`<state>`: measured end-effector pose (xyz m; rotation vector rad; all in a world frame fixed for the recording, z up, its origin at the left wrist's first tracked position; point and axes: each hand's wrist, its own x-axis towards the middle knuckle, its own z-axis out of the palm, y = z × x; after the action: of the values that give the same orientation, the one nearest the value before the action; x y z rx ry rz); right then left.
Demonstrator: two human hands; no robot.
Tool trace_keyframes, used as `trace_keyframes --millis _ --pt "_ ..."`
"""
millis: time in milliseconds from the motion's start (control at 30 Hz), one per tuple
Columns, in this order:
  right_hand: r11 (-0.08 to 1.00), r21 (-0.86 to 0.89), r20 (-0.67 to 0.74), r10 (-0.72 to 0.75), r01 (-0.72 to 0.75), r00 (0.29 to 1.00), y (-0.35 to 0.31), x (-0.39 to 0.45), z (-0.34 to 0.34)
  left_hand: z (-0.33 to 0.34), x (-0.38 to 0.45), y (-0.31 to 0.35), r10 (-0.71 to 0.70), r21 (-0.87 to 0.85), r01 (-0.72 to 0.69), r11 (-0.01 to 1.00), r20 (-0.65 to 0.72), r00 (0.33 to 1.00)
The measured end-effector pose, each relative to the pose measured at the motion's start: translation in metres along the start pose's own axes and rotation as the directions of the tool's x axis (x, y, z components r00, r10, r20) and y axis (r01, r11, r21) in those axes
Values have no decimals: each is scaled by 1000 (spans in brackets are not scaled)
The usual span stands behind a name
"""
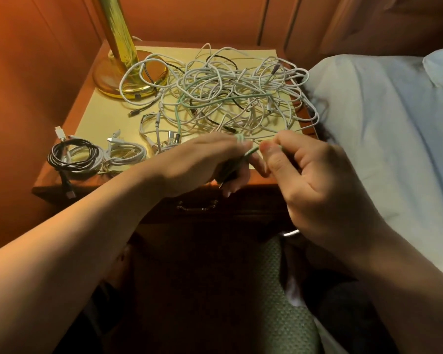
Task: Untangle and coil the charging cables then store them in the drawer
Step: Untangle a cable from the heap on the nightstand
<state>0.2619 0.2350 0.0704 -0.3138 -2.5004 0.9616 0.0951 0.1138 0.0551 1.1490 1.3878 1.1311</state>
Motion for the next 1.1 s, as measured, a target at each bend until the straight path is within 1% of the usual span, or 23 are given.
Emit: trace_keyframes --millis 67,100,200,267,367,433,500,600,667,700,733,767,800,833,867,900,967,1000,1033,1100 --pt "1000 -14 -55 -28 27 998 3 3 -3 5 1 3 -39 -169 61 984 126 991" --pt "999 8 -68 -34 35 997 3 4 -5 7 3 2 -34 -198 65 978 157 987" --pt "995 96 -78 -18 25 997 13 8 -3 16 7 2 -11 -248 63 967 206 979" --pt "985 167 -26 58 -53 998 24 13 1 20 7 3 -9 -339 83 937 215 977" --pt "940 276 95 179 -199 979 33 17 4 22 7 2 -2 -431 76 899 170 985" --pt "917 274 175 251 -292 952 37 18 10 23 7 1 15 -494 65 867 156 988" --pt "919 213 250 277 -331 928 40 19 21 24 6 1 28 -599 52 799 125 992" --pt "958 33 354 254 -283 900 35 16 29 23 6 3 58 -754 -9 657 39 998" --pt "948 -68 431 310 -312 848 24 12 29 20 8 4 41 -808 -89 582 -79 996" --pt "938 -63 455 331 -341 827 19 9 28 17 9 4 4 -815 -157 559 -186 983" --pt "934 -26 466 326 -356 822 14 7 28 14 11 2 -41 -792 -237 562 -312 949" --pt "932 25 467 309 -361 829 8 5 26 9 12 -1 -73 -739 -307 600 -433 898" --pt "931 73 462 285 -356 840 2 3 25 5 13 -2 -76 -660 -351 664 -526 847" --pt "935 112 444 256 -337 858 0 2 24 2 13 -3 -46 -570 -368 735 -583 811" --pt "943 136 418 224 -304 881 -3 2 23 -1 14 -4 7 -470 -368 802 -609 793" --pt "951 147 391 198 -273 899 -4 1 22 -3 13 -4 68 -363 -352 863 -607 792" --pt "959 169 337 159 -225 928 -6 2 18 -4 11 -4 165 -78 -251 965 -564 809" --pt "964 173 303 145 -204 942 -4 2 16 -5 11 -6 187 73 -175 982 -538 822" --pt "969 169 267 133 -182 954 -3 2 14 -4 10 -6 185 193 -100 976 -497 848" --pt "975 172 186 111 -144 976 0 3 10 -2 7 -5 111 293 5 956 -380 918"
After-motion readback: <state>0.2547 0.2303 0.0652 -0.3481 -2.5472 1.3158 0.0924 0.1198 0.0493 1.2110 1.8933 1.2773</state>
